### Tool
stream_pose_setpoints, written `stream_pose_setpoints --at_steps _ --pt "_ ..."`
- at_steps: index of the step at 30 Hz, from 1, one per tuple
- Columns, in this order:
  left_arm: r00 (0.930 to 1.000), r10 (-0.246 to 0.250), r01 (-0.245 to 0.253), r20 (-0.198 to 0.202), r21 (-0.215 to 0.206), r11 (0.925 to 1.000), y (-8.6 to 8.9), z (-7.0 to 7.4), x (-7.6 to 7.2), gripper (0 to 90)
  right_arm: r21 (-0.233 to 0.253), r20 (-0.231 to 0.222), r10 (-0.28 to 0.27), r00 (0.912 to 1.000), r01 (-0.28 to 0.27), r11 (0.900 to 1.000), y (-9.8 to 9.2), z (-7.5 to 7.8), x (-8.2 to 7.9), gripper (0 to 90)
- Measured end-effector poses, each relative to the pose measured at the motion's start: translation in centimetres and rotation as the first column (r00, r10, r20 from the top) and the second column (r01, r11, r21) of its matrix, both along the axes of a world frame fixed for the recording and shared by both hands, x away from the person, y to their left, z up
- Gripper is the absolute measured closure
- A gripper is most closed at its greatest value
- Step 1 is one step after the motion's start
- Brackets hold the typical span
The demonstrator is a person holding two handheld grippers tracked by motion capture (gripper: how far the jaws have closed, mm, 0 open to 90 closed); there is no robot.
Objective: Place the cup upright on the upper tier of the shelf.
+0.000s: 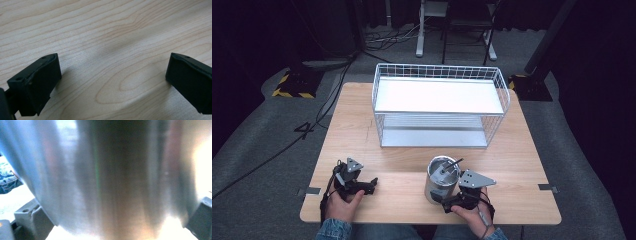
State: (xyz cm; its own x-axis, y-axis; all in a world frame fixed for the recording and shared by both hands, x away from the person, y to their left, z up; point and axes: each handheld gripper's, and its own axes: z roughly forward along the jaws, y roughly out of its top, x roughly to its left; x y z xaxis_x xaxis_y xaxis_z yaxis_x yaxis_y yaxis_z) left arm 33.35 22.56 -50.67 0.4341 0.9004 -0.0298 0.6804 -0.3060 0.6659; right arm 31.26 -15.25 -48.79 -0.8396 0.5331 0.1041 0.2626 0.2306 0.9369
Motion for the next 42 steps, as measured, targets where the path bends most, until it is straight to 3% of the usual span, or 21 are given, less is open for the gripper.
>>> stream_pose_setpoints --at_steps 11,19,24,30,32,33,40,42 --pt "1.0 0.002 -0.002 0.002 0.0 1.0 0.0 0.0 0.0 0.4 -0.038 0.066 -0.016 0.9977 0.018 0.999 0.1 0.4 -0.4 3.7" --pt "1.0 0.002 -0.002 0.003 0.0 1.0 0.0 0.0 0.0 0.4 -0.056 0.09 -0.018 0.9958 0.023 0.998 0.2 0.5 -0.6 4.0" --pt "1.0 0.001 -0.001 0.0 0.0 1.0 0.0 0.0 0.0 0.4 -0.04 0.088 -0.031 0.9956 0.035 0.999 -0.1 1.4 -0.5 4.0" --pt "1.0 0.002 -0.002 0.003 -0.001 1.0 0.0 0.0 0.0 0.4 -0.04 0.099 -0.049 0.9939 0.053 0.998 -0.5 3.9 -0.2 4.0" --pt "1.0 0.0 0.0 0.0 0.0 1.0 0.0 0.0 0.0 0.5 -0.035 0.104 -0.056 0.993 0.059 0.998 -0.7 5.6 0.1 4.0" --pt "1.0 0.0 0.0 0.0 0.0 1.0 0.0 0.0 0.0 0.5 -0.035 0.104 -0.056 0.993 0.059 0.998 -0.7 5.6 0.1 4.0" --pt "1.0 0.0 0.0 0.005 -0.002 1.0 0.0 0.0 -0.1 0.5 -0.028 0.106 -0.089 0.9904 0.093 0.995 -1.5 9.7 1.6 4.0" --pt "1.0 -0.003 0.003 0.005 0.001 1.0 0.0 0.0 -0.1 0.5 -0.033 0.109 -0.093 0.9896 0.097 0.995 -1.5 10.1 1.8 4.0"
